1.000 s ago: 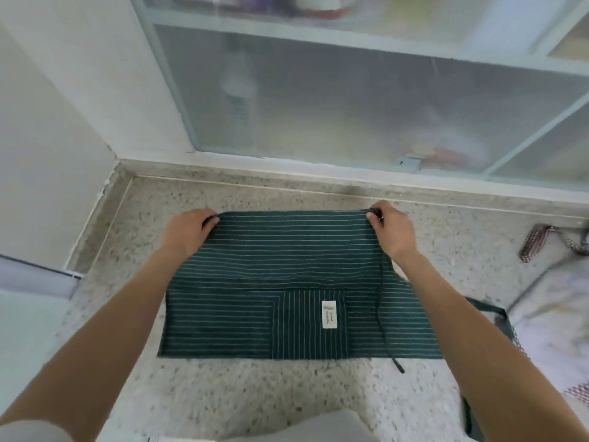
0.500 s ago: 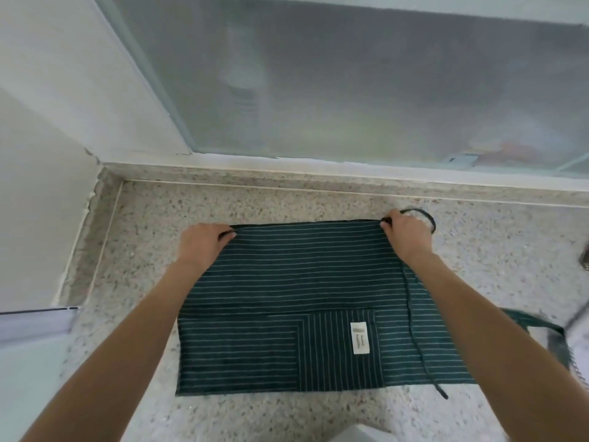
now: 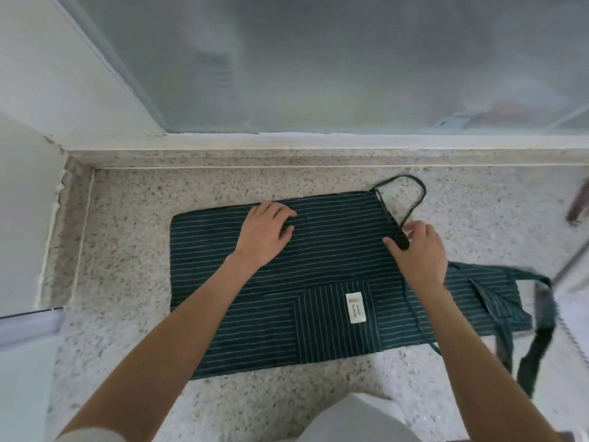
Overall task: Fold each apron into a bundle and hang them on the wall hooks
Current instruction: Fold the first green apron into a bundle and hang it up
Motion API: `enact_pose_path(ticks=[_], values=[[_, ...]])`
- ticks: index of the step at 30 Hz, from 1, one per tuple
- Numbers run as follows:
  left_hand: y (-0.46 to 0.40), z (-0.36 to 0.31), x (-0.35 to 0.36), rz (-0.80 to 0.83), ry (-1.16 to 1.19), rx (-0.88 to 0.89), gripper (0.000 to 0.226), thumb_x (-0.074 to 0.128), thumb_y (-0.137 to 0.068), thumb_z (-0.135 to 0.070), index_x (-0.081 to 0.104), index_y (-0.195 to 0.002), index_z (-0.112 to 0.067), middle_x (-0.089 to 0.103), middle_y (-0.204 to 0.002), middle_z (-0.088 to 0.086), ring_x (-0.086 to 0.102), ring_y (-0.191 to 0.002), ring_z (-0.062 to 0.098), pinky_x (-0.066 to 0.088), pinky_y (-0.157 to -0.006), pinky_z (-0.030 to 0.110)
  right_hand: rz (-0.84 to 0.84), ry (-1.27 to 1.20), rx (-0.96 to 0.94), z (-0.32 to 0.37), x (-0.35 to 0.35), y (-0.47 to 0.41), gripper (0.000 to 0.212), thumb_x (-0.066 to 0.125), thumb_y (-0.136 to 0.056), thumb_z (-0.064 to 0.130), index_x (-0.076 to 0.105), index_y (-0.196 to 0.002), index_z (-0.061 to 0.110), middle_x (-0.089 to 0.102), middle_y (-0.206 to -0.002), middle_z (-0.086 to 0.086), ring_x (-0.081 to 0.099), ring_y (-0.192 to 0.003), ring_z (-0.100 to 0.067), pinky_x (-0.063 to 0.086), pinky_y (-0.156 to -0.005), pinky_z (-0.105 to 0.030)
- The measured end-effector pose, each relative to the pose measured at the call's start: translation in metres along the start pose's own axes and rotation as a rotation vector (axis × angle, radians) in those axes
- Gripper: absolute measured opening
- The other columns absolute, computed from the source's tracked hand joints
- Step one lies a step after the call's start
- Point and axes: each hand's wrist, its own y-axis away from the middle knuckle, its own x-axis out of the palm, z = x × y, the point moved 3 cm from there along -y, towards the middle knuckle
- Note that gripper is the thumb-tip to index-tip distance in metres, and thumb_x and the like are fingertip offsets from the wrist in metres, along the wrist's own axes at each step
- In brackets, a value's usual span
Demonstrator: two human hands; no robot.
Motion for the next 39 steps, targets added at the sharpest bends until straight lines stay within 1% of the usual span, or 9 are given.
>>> enact_pose_path(ticks=[5,11,17,21,24,28,31,35,39], values=[[-0.028,-0.068,0.043,0.291,-0.001,0.026,0.077,0.045,-0.087,-0.062,0.020,-0.148,-0.022,0.018,-0.155,0.002,0.012,-0.142,0.022,0.010,-0.115,0.043,0.217,0.133,0.118,-0.031,0.013,0.051,0.036,0.056,-0.090,0.044,0.053,-0.110,0.014,0.057,-0.104,-0.006,0.059,-0.088,-0.026,0.045,-0.066,-0.034],[-0.031,-0.084,0.079,0.431,-0.115,-0.043,0.109,0.047,-0.070,-0.080,-0.010,-0.148,-0.030,-0.023,-0.155,0.003,-0.026,-0.140,0.026,-0.013,-0.110,0.059,0.108,-0.125,0.086,-0.037,0.002,0.034,0.020,0.040,-0.100,0.025,0.048,-0.109,0.008,0.068,-0.085,-0.011,0.061,-0.069,-0.032,0.043,-0.054,-0.034],[-0.011,-0.067,0.074,0.421,-0.134,0.009,0.111,0.051,-0.066,-0.081,-0.009,-0.147,-0.034,-0.023,-0.154,-0.002,-0.026,-0.140,0.021,-0.015,-0.111,0.054,-0.087,-0.038,-0.035,-0.055,-0.050,-0.049,0.020,0.048,-0.097,0.022,0.058,-0.105,0.007,0.066,-0.080,-0.014,0.060,-0.067,-0.030,0.042,-0.055,-0.032],[0.006,-0.052,0.068,0.375,-0.116,-0.010,0.111,0.046,-0.061,-0.083,-0.002,-0.148,-0.035,-0.017,-0.156,-0.003,-0.022,-0.141,0.019,-0.013,-0.112,0.055,0.002,-0.158,-0.090,-0.073,-0.045,-0.085,0.032,0.052,-0.094,0.018,0.056,-0.124,0.010,0.056,-0.124,-0.014,0.062,-0.088,-0.028,0.051,-0.078,-0.038],[0.013,-0.054,0.066,0.312,-0.097,-0.042,0.103,0.053,-0.067,-0.077,0.006,-0.149,-0.035,-0.010,-0.157,-0.002,-0.016,-0.143,0.020,-0.015,-0.110,0.053,0.015,-0.230,-0.162,-0.080,-0.033,-0.066,0.045,0.054,-0.092,0.014,0.044,-0.136,0.010,0.036,-0.141,-0.015,0.059,-0.090,-0.026,0.049,-0.076,-0.036],[0.020,-0.080,0.068,0.174,-0.045,0.042,0.076,0.048,-0.082,-0.064,0.025,-0.146,-0.031,0.010,-0.157,-0.001,-0.001,-0.145,0.019,-0.007,-0.112,0.056,-0.037,-0.141,-0.350,-0.083,-0.012,0.017,0.034,0.061,-0.086,0.008,0.057,-0.119,0.010,0.052,-0.127,-0.016,0.054,-0.107,-0.034,0.050,-0.085,-0.045],[0.019,-0.120,0.073,0.171,-0.011,0.191,0.065,0.034,-0.086,-0.062,0.037,-0.141,-0.028,0.024,-0.154,-0.003,0.009,-0.144,0.017,0.000,-0.114,0.056,-0.087,0.002,-0.263,-0.103,0.001,0.070,0.033,0.068,-0.076,0.006,0.062,-0.108,0.010,0.056,-0.121,-0.017,0.052,-0.109,-0.037,0.048,-0.085,-0.048],[0.018,-0.175,0.101,0.322,-0.094,0.311,0.077,0.033,-0.083,-0.071,0.029,-0.145,-0.025,0.022,-0.154,-0.002,0.008,-0.144,0.017,-0.001,-0.116,0.049,-0.113,0.148,-0.040,-0.138,0.003,0.099,0.034,0.068,-0.074,0.009,0.060,-0.107,0.009,0.057,-0.117,-0.017,0.052,-0.105,-0.038,0.045,-0.085,-0.047],[0.023,-0.195,0.125,0.442,-0.191,0.187,0.102,0.043,-0.071,-0.081,0.011,-0.149,-0.024,0.002,-0.157,0.000,-0.006,-0.144,0.018,0.002,-0.115,0.055,-0.191,0.118,-0.098,-0.168,-0.006,0.099,0.022,0.065,-0.073,-0.001,0.066,-0.093,0.007,0.068,-0.091,-0.012,0.063,-0.083,-0.033,0.050,-0.075,-0.039]])
